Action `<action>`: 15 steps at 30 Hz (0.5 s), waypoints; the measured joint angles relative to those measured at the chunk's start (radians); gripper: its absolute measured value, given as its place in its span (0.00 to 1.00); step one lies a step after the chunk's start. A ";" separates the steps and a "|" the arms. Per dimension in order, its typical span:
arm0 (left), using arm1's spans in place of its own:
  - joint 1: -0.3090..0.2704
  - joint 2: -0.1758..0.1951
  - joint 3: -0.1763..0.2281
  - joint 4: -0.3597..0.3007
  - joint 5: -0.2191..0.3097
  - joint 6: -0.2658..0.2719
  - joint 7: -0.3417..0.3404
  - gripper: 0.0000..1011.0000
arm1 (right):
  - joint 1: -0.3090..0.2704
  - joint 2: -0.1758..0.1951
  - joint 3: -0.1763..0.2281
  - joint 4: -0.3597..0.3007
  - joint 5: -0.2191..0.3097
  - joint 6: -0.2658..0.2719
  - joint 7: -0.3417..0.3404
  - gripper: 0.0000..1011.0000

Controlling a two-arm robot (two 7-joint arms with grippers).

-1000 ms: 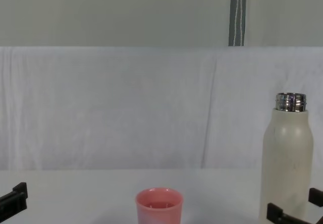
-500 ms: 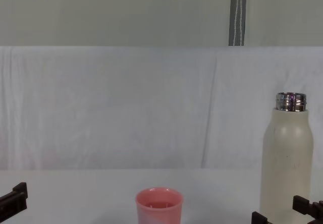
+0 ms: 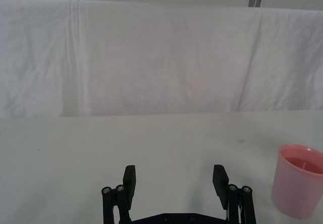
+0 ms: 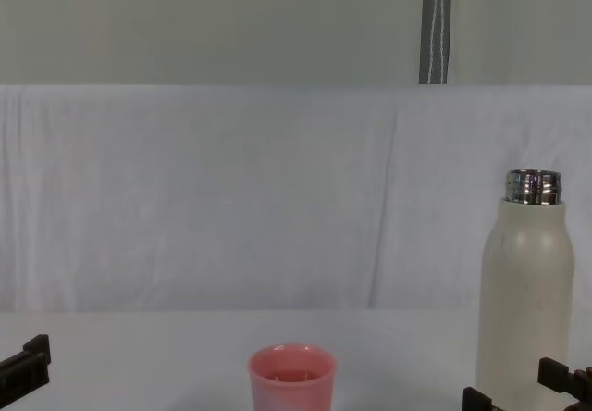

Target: Grasp the thermos with one hand and pour water into the cup lid.

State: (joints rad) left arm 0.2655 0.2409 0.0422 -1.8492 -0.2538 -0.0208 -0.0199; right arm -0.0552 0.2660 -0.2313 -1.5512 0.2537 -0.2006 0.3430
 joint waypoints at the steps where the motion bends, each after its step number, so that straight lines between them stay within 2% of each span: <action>1: 0.000 0.000 0.000 0.000 0.000 0.000 0.000 0.99 | 0.000 0.000 0.000 0.000 0.000 0.000 0.000 0.99; 15: 0.000 0.000 0.000 0.000 0.000 0.000 0.000 0.99 | 0.000 0.000 0.001 -0.001 0.000 0.000 0.000 0.99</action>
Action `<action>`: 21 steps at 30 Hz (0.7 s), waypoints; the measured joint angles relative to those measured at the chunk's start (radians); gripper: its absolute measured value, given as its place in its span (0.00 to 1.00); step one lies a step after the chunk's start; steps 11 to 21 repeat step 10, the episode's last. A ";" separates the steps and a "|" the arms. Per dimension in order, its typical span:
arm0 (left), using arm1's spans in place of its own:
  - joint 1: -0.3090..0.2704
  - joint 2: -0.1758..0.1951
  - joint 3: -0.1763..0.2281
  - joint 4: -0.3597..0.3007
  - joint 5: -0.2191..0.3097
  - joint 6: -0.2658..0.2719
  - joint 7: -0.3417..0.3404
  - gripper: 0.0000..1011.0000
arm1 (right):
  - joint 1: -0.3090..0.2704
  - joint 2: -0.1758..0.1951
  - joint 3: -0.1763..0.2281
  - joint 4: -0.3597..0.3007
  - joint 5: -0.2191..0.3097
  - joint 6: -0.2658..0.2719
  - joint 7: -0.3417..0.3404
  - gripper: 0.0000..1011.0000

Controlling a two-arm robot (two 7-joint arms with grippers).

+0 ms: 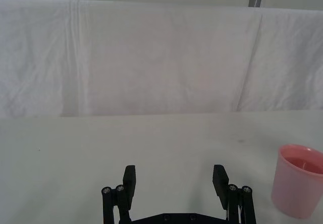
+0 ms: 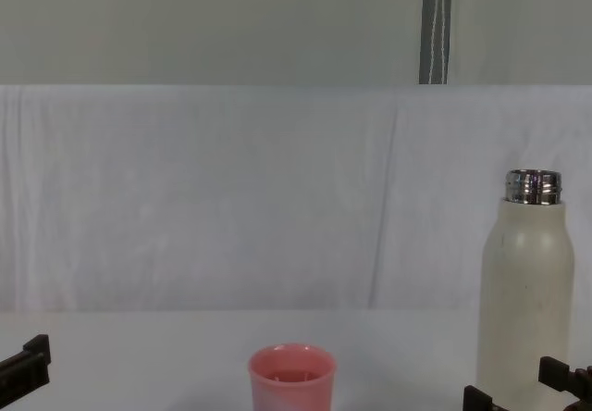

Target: Grasp the thermos with one hand and pour water into the cup lid.

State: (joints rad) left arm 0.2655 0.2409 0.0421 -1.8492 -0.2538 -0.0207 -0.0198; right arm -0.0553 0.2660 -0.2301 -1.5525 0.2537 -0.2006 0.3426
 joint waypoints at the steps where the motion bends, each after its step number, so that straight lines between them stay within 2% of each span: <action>1: 0.000 0.000 0.000 0.000 0.000 0.000 0.000 0.99 | 0.000 0.000 0.000 0.000 0.000 0.000 0.000 0.99; 21: 0.000 0.000 0.000 0.000 0.000 0.000 0.000 0.99 | 0.000 0.000 0.000 0.000 0.000 0.000 0.000 0.99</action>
